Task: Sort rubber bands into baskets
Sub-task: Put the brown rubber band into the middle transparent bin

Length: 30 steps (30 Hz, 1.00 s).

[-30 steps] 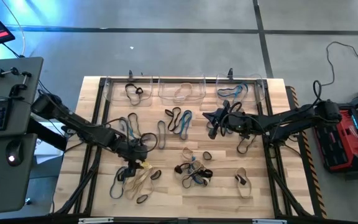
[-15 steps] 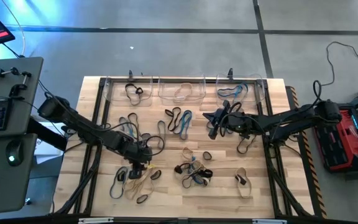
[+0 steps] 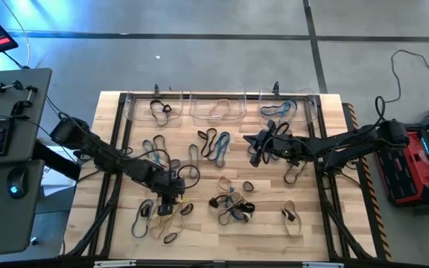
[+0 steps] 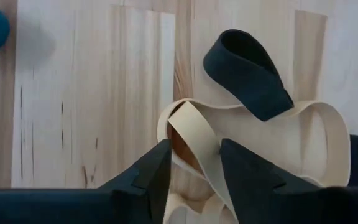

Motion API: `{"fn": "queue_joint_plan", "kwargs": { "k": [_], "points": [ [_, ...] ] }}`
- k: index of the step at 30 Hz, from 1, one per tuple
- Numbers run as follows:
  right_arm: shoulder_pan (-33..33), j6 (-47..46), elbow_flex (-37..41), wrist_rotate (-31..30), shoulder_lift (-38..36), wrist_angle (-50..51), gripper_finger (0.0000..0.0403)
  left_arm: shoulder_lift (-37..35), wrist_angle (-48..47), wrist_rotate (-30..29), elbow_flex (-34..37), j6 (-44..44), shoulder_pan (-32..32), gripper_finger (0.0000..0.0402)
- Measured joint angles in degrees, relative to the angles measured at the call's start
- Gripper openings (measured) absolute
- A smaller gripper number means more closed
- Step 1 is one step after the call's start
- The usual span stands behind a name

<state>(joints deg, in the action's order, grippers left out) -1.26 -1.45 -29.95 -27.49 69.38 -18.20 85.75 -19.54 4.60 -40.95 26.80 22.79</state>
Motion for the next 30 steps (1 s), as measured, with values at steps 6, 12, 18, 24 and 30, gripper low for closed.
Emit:
{"fn": "queue_joint_plan", "kwargs": {
  "k": [6,12,18,24,30],
  "points": [
    [0.1,0.2,0.0,0.0,0.0,0.0,0.0000,-1.0,-0.1,0.9,0.0,-1.2,0.0,0.0036],
    [0.1,0.0,0.0,0.0,0.0,0.0,0.0000,-1.4,-0.6,1.1,-0.6,-2.9,0.0,0.0005],
    [0.1,-0.2,0.0,0.0,0.0,0.0,0.0000,-2.9,-6.5,-1.6,-5.2,-8.1,0.0,0.0001],
    [0.1,-1.6,0.0,0.0,0.0,0.3,0.0000,-7.6,-11.9,-4.3,-9.4,-12.0,-2.0,0.0000],
    [0.1,-3.7,0.0,0.1,0.0,0.5,0.0000,-13.2,-14.4,-8.1,-10.4,-12.1,-3.5,0.0000]
  ]
}}
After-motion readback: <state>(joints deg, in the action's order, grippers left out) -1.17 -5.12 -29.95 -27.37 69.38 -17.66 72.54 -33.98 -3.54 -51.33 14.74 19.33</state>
